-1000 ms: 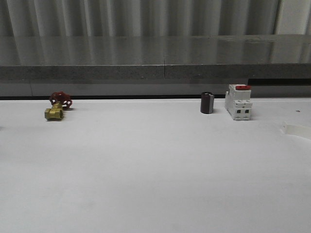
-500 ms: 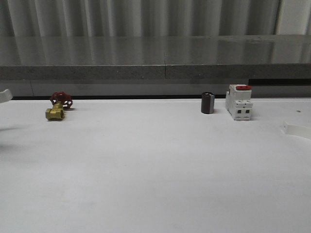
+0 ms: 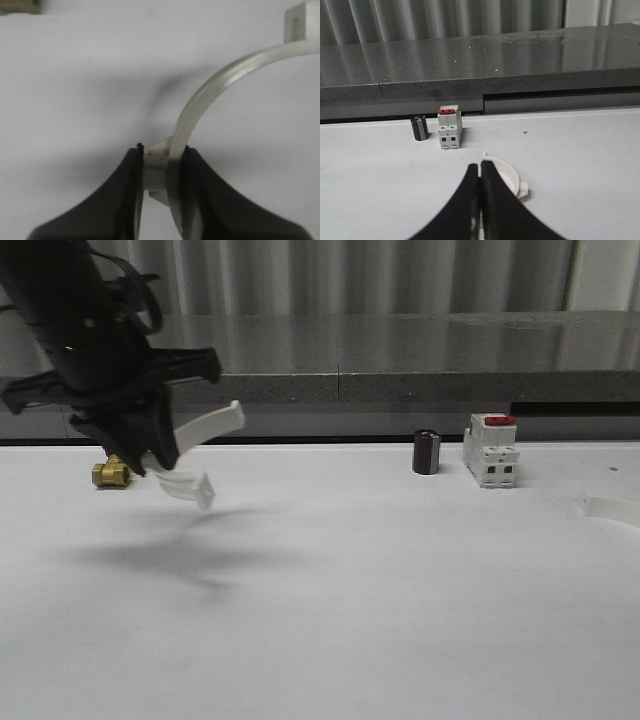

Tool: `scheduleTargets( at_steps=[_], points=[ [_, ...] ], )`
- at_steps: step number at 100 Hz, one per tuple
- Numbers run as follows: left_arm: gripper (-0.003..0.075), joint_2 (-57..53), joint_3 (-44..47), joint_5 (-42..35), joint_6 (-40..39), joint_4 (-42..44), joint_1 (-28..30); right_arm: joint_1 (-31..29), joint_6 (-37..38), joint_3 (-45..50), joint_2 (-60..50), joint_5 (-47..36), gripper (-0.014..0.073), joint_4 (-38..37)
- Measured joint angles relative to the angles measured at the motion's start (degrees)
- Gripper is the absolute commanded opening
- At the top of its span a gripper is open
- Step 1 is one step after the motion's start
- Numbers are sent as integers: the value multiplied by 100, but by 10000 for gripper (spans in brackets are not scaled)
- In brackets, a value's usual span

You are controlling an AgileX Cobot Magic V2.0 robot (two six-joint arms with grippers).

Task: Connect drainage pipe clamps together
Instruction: 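Grasp the clamp half with the left gripper and carry it to the table center, then set the clamp half down, open the left gripper and withdraw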

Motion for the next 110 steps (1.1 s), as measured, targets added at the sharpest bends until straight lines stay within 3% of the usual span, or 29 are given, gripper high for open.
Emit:
scheduleTargets(
  at_steps=[23, 66, 78, 97, 104, 110],
  points=[
    [-19, 512, -94, -252, -537, 138, -682, 0, 0, 0, 0, 0, -118, 0],
    [8, 1015, -133, -548, -1032, 161, -765, 0, 0, 0, 0, 0, -118, 0],
    [160, 1021, -133, -557, -1052, 161, -765, 0, 0, 0, 0, 0, -118, 0],
    [559, 1021, -139, -568, -1073, 161, -765, 0, 0, 0, 0, 0, -118, 0],
    [635, 1021, -139, -580, -1033, 161, -765, 0, 0, 0, 0, 0, -118, 0],
    [642, 1021, -147, -580, -970, 161, -765, 0, 0, 0, 0, 0, -118, 0]
  ],
)
